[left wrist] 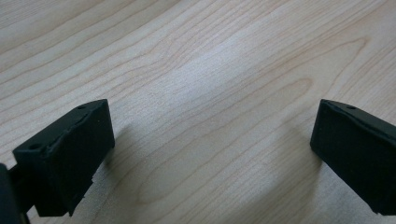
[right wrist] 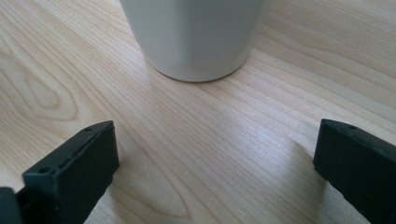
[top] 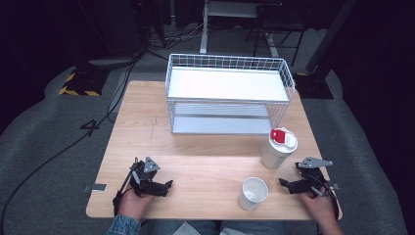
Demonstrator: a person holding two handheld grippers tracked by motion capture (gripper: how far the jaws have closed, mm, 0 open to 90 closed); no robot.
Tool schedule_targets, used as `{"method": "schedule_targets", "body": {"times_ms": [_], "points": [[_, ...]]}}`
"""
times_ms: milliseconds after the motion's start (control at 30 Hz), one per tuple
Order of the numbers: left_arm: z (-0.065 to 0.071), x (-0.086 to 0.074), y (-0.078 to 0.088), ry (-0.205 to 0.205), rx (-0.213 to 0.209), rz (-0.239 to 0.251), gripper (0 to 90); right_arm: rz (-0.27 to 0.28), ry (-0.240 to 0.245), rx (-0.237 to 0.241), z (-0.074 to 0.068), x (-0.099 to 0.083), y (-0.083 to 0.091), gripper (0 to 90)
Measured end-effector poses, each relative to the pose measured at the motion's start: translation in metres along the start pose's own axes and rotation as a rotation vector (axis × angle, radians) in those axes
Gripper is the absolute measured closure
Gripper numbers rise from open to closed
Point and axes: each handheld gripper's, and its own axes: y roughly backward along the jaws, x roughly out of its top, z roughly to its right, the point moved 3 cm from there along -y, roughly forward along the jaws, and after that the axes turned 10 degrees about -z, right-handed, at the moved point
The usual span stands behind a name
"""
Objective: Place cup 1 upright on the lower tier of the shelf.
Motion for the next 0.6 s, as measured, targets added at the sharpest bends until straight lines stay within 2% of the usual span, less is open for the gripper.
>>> {"method": "schedule_targets", "body": {"times_ms": [433,467,600], "points": [[0.0003,0.0006,-0.0002,0.003,0.001,-0.001,0.0,-0.001,0.0,-0.001,-0.0002,-0.0002,0.0001,0.3],[0.0009,0.0005,-0.0002,0.013,0.003,0.001,0.3,-0.001,0.0,-0.001,-0.0001,-0.0002,0.0001,0.2],[0.0024,0.0011,0.0024,0.021,0.012,0.009,4.9,-0.001,0.0,-0.001,-0.0001,-0.0002,0.0001,0.2]]}}
